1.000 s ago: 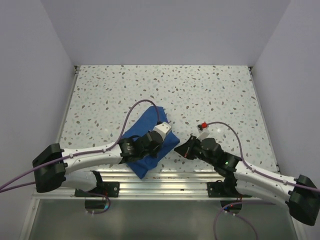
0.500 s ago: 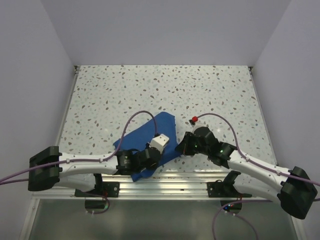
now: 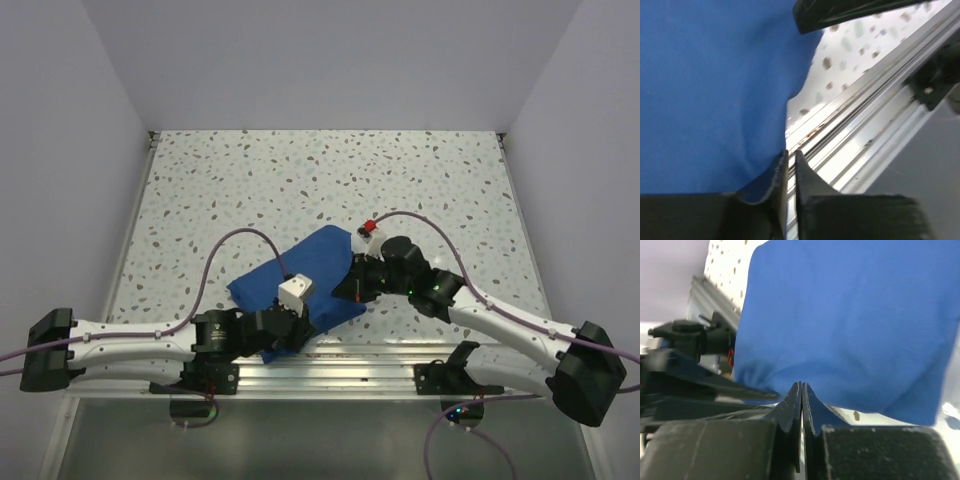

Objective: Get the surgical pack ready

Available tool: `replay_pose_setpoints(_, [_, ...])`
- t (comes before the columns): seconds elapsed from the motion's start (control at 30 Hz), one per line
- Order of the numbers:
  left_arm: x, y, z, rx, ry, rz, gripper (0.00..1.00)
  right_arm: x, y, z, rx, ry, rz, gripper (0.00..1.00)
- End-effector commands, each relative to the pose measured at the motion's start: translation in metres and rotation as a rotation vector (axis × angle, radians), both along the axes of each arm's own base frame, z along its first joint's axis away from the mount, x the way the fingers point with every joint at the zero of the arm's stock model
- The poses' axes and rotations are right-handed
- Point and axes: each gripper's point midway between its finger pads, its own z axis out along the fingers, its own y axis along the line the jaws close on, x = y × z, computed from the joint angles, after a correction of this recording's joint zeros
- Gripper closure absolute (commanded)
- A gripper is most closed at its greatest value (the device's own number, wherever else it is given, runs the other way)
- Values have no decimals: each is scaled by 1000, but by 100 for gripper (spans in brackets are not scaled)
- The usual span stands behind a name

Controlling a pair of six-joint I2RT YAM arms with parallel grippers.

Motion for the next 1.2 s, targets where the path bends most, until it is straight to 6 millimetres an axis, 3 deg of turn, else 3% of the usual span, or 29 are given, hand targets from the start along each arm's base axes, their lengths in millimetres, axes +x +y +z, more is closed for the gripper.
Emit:
replay_pose_setpoints(0.0, [-5, 14, -39, 47, 109, 101, 91, -10, 27, 14, 92, 13, 155, 99])
replay_pose_setpoints(0.07, [-4, 23, -49, 61, 135, 155, 100, -13, 34, 6, 111, 41, 190, 99])
replay_pose_setpoints(0.13, [-4, 29, -54, 46, 169, 208, 100, -15, 36, -18, 77, 94, 198, 100])
replay_pose_setpoints(0.2, [-5, 38, -62, 58, 184, 235, 100, -19, 35, -29, 78, 117, 213, 100])
replay_pose_setpoints(0.37, [-7, 65, -80, 128, 230, 324, 100, -29, 7, -71, -22, 143, 143, 100])
replay_pose_setpoints(0.57, [2, 75, -73, 162, 206, 386, 100, -35, -2, -114, -85, 240, 127, 100])
replay_pose_setpoints(0.77, [37, 77, -50, 128, 185, 409, 98, -11, 5, -96, -86, 167, 86, 100])
replay_pose_setpoints(0.93, [57, 74, -20, 184, 114, 396, 92, 14, 16, -52, -63, 86, 100, 100])
replay_pose_setpoints(0.97, [60, 75, -17, 198, 112, 401, 92, 20, 9, -50, -98, 86, 75, 100])
replay_pose_setpoints(1.0, [60, 74, -17, 219, 109, 384, 91, 30, 11, -31, -91, 27, 77, 100])
replay_pose_setpoints(1.07, [58, 65, -4, 167, 113, 351, 92, 43, 1, -26, -141, 1, 44, 100])
replay_pose_setpoints(1.13, [55, 55, 7, 92, 117, 310, 94, 58, -3, -13, -150, -27, 20, 96])
replay_pose_setpoints(1.17, [54, 54, 15, 54, 105, 305, 93, 66, -13, -15, -178, -25, -7, 79])
